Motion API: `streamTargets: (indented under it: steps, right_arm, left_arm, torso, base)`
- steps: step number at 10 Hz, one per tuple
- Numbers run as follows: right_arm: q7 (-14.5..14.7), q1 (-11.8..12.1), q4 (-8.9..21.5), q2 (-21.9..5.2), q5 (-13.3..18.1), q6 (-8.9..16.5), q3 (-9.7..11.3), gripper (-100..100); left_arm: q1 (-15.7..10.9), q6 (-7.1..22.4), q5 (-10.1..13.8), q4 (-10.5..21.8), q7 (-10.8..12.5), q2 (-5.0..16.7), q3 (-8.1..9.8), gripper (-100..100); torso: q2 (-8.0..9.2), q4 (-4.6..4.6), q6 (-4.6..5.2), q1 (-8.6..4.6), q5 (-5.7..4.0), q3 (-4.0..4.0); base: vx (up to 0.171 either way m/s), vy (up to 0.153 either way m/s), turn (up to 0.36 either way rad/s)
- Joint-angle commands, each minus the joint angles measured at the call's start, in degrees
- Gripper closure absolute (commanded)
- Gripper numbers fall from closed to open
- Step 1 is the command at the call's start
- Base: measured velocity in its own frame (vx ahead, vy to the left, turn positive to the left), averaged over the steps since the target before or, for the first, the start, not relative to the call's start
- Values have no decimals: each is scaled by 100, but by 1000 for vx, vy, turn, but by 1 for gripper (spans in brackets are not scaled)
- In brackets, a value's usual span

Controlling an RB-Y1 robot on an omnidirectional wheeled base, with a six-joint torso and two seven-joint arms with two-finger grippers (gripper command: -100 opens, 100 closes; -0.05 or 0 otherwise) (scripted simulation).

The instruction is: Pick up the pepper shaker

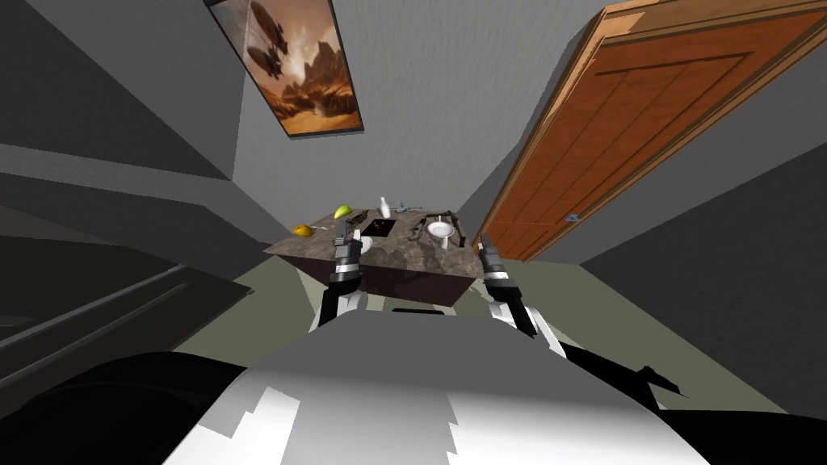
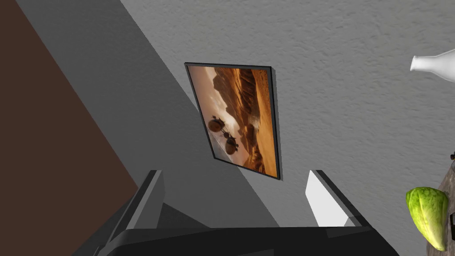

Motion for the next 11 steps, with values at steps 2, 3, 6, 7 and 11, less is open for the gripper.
streamTargets:
  steps: [2, 3, 6, 7, 11]
  right_arm:
    - [313, -190, 431, -191, 391, 172, -88, -100]
    - [429, -255, 576, -259, 542, 253, -124, -100]
    - [783, -471, 1033, -448, 987, 499, -235, -100]
    - [901, -551, 1194, -504, 1129, 580, -275, -100]
    - [1372, -923, 1892, -698, 1646, 903, -454, -100]
  left_arm:
    - [0, 0, 0, 0, 0, 0, 0, 0]
    - [0, 0, 0, 0, 0, 0, 0, 0]
    - [0, 0, 0, 0, 0, 0, 0, 0]
    - [0, 0, 0, 0, 0, 0, 0, 0]
    - [1, 0, 0, 0, 0, 1, 1, 0]
  torso:
    - [2, 1, -1, 4, 1, 1]
    - [5, 1, -1, 6, 2, 3]
    - [-11, -2, -1, 0, 1, -6]
    - [-5, -1, 0, -1, 1, -3]
    - [-22, -4, 1, -23, -4, -12]
  base:
    - [-88, 185, 71]
    - [-79, 178, 59]
    - [-53, 174, 69]
    - [-65, 183, 54]
    - [-17, 128, 46]
